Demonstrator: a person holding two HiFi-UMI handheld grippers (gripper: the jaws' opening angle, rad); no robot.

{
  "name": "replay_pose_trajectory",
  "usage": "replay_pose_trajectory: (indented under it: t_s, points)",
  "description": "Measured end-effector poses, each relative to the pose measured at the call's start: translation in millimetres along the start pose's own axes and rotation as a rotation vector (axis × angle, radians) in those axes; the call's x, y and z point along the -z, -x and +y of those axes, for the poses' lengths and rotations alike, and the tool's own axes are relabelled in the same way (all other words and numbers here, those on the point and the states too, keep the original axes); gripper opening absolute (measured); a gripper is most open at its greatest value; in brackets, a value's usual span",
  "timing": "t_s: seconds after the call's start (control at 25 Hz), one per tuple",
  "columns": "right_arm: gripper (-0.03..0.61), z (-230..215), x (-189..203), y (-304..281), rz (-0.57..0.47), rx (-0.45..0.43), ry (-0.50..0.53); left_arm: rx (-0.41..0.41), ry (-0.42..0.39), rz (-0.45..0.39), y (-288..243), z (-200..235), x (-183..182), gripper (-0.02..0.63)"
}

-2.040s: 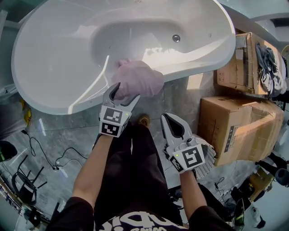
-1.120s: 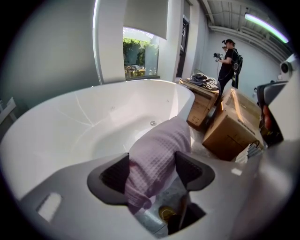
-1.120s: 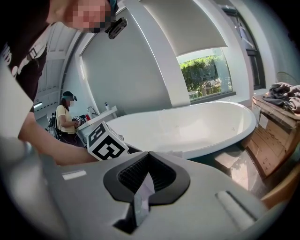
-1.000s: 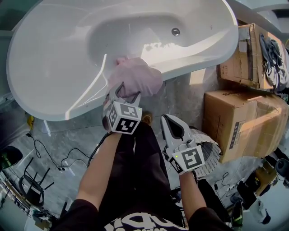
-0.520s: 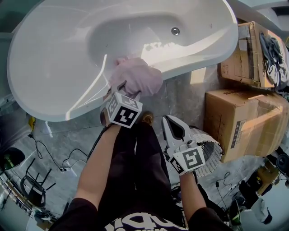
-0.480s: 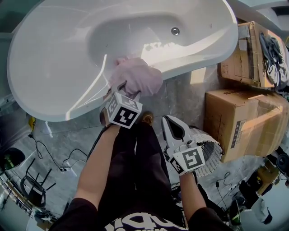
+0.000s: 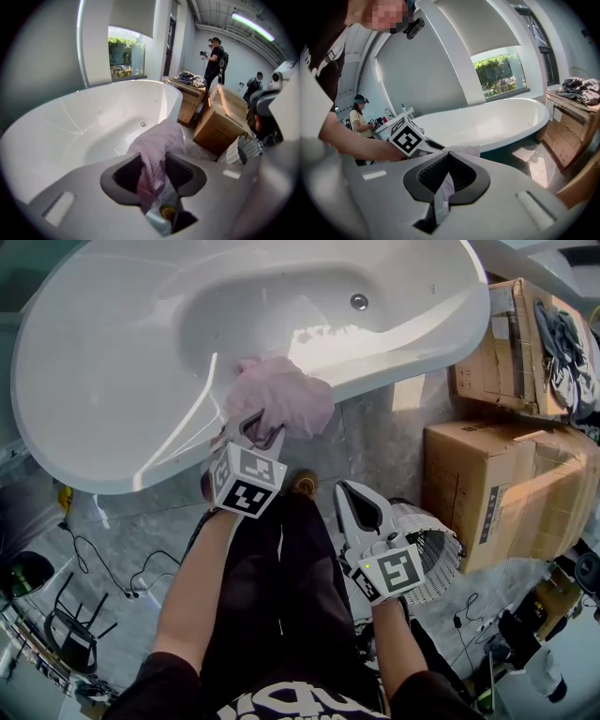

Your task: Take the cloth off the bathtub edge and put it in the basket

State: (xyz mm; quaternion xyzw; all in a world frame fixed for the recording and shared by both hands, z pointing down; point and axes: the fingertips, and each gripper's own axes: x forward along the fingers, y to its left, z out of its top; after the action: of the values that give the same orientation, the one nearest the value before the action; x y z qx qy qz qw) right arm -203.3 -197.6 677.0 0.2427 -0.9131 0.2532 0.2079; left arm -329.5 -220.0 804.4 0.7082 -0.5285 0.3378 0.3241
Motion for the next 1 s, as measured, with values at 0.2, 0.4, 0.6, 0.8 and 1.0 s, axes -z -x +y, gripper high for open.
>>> replay_pose_trajectory:
  t_s: [0.2,0.4,0.6,0.8,1.0]
  points:
    - [0.009,2.5,1.9,0.2,-0.002,0.006,-0.002,0.011,0.057,-0.038,3.8,-8.8,1.9,0.067]
    - [0.009,8.1,-0.8,2.6,-0.007,0.001,0.005,0.023,0.112,-0.063,10.0,-7.2,3.1,0.060]
    - [0.009,5.7,-6.5,8.1,-0.012,0.011,0.014,0.053,0.156,-0.081,26.9,-9.4,5.3,0.055]
    - [0.009,8.2,-26.4,16.5,-0.028,0.019,0.030,0.072,0.163,-0.104,61.3,-17.9,2.9,0.055]
    - [0.009,12.5,-48.3,35.6,-0.055,0.040,0.028,0.064,0.183,-0.141,111.8,-23.1,-10.0,0.055]
